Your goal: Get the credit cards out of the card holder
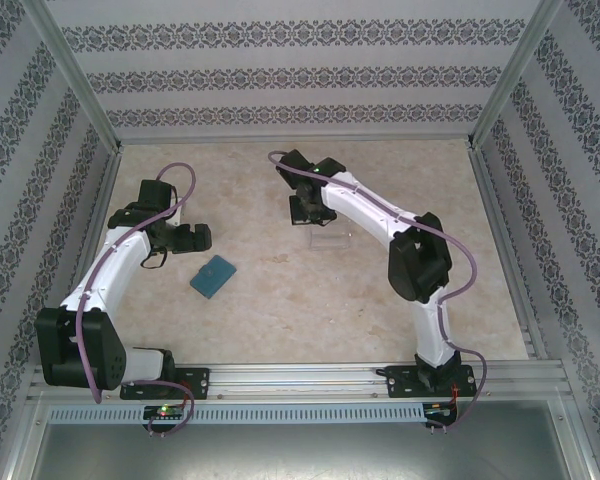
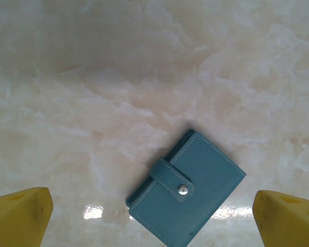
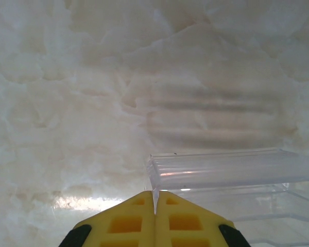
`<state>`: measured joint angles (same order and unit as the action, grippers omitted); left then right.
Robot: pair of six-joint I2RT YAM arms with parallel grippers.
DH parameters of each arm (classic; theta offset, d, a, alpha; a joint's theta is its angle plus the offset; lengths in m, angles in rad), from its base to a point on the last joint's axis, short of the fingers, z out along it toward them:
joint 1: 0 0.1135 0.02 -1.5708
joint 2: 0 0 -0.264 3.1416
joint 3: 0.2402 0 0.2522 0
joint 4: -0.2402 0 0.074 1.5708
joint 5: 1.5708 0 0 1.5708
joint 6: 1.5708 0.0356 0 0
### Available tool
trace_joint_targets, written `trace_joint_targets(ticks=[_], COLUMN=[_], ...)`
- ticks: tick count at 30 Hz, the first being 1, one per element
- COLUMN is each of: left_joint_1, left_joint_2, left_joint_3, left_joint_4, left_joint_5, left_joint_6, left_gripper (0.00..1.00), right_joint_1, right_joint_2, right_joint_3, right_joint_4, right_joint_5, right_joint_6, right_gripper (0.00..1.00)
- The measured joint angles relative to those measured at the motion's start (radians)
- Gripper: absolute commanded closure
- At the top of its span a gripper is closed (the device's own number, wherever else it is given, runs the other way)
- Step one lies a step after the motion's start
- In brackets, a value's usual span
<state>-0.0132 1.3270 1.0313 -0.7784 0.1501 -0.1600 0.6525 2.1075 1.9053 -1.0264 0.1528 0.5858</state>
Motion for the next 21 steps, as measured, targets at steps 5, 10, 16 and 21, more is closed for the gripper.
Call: trace_joint_targets(ticks=[5,10,16,21], left_joint_1=[0.0,0.0,0.0,0.0], left_joint_2=[0.0,0.0,0.0,0.004], left_joint_3=[-0.004,-0.005,-0.005,-0.005], left_joint_4=[0.0,0.0,0.0,0.0], left_joint_5=[0.003,0.003,0.002,0.002], left_joint_6=[0.0,0.0,0.0,0.0], left_gripper=[0.0,0.0,0.0,0.0], right_joint_1=[0.0,0.0,0.0,0.0], right_joint_2=[0.085,0.152,0.199,0.209], right_joint_3=[0.063,0.106,0.167,0.182], right_joint_4=[-0.026,-0.041,-0.059,-0.059], right_joint_5=[0.008,0.008,0.008,0.008], right_joint_6=[0.0,0.0,0.0,0.001], right_gripper=[1.0,0.98,0.92,0.84])
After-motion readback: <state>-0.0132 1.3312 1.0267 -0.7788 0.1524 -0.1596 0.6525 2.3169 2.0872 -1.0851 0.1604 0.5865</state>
